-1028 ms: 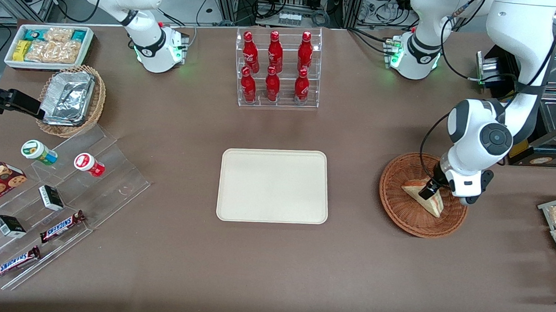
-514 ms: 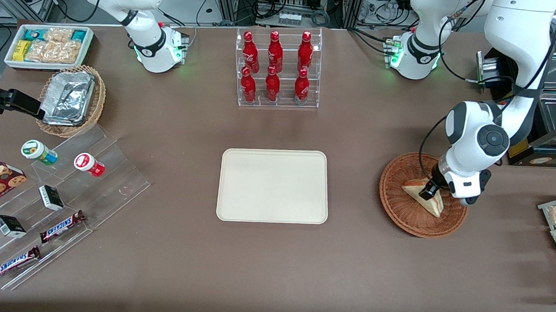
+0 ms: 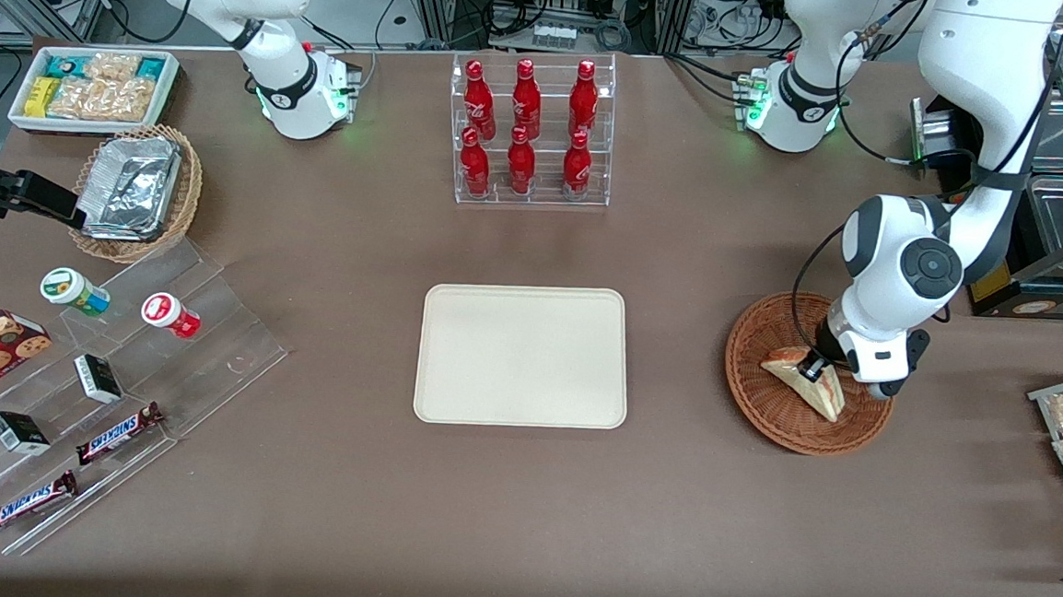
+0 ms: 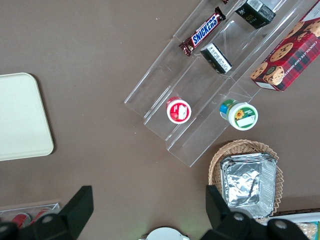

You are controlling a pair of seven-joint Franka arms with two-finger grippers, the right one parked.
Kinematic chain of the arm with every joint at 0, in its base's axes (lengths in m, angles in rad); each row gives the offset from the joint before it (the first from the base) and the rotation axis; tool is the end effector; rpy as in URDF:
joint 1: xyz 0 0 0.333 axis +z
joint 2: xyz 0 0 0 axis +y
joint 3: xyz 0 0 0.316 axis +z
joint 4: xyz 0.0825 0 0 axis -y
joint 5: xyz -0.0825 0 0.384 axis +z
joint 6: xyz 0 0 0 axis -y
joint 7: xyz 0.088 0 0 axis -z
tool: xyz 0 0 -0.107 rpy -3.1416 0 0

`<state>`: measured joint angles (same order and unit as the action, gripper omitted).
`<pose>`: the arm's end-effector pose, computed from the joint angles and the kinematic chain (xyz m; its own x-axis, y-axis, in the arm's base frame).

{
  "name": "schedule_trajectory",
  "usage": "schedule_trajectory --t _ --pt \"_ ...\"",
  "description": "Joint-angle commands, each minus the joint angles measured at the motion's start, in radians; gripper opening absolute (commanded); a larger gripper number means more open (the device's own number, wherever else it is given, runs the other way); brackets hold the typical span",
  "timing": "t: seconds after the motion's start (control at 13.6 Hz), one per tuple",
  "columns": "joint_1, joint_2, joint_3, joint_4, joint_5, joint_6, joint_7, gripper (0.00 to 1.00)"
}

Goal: Place sandwich from basket to tray
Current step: 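Lift the sandwich and carry it over the cream tray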

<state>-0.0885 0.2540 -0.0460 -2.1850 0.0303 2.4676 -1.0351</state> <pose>0.5563 -0.0752 0.2741 0.6377 0.7700 0.0217 0.7697 -0.6381 0.0208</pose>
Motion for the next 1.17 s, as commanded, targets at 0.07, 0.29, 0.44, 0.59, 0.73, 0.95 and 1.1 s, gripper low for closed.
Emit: schedule_trajectory --t 0.07,0.29,0.44,0.59,0.73,0.95,1.1 --pt "-0.007 -0.093 -0.044 0.164 0.008 -0.328 0.053 0.12" --pt "-0.007 -0.084 -0.138 0.338 0.007 -0.531 0.052 0.12" --pt "-0.011 -0.082 -0.192 0.385 0.002 -0.568 0.052 0.12" --pt "-0.048 -0.043 -0.241 0.437 0.002 -0.562 0.047 0.12" --pt "-0.136 0.023 -0.247 0.508 0.011 -0.561 0.037 0.12" --pt "-0.25 0.16 -0.247 0.623 0.086 -0.556 0.032 0.12" --pt "-0.341 0.267 -0.245 0.715 0.097 -0.555 0.035 0.12"
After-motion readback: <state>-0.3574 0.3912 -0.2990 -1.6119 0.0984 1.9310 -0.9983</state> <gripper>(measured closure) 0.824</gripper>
